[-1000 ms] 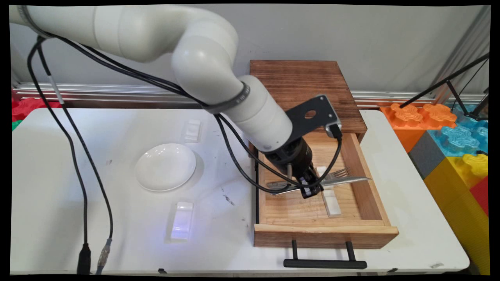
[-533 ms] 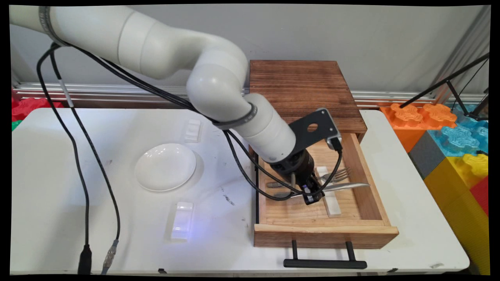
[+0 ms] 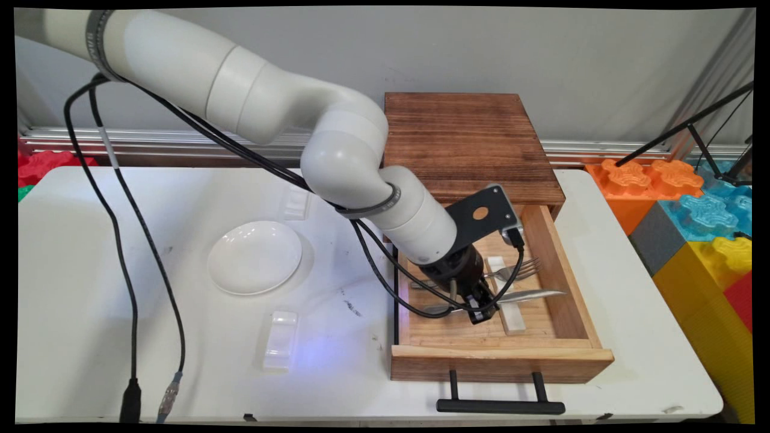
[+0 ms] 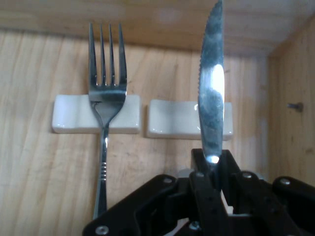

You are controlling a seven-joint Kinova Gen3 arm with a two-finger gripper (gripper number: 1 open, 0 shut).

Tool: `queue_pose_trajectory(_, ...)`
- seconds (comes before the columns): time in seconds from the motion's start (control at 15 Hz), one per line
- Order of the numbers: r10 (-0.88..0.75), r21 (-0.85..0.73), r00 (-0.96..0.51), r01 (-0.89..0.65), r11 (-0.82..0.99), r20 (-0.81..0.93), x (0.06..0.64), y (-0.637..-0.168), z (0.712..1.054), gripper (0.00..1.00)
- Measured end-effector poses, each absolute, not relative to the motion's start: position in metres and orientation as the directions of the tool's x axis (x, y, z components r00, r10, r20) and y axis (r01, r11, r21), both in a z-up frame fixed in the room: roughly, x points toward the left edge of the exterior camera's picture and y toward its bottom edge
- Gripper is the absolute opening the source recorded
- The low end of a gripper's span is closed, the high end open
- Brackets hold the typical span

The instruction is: Place the picked object into the drawer

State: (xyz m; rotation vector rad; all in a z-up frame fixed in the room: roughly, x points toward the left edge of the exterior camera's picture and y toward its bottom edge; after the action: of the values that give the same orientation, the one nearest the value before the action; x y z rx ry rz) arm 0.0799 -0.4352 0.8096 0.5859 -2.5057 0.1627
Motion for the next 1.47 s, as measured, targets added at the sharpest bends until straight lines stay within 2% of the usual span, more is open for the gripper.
queue_pose_trajectory(1.27,-0.366,0.024,-0.767,-0.418,0.908,0.527,0.082,-0.441,0.774,0.00)
queue_pose_trajectory(1.33,-0.367,0.024,-0.767,-0.418,0.908,0.526,0.082,-0.441,0.773,1.00)
queue_pose_trajectory(1.47,-0.367,0.025,-0.768,-0.417,0.909,0.525,0.082,-0.442,0.772,1.00)
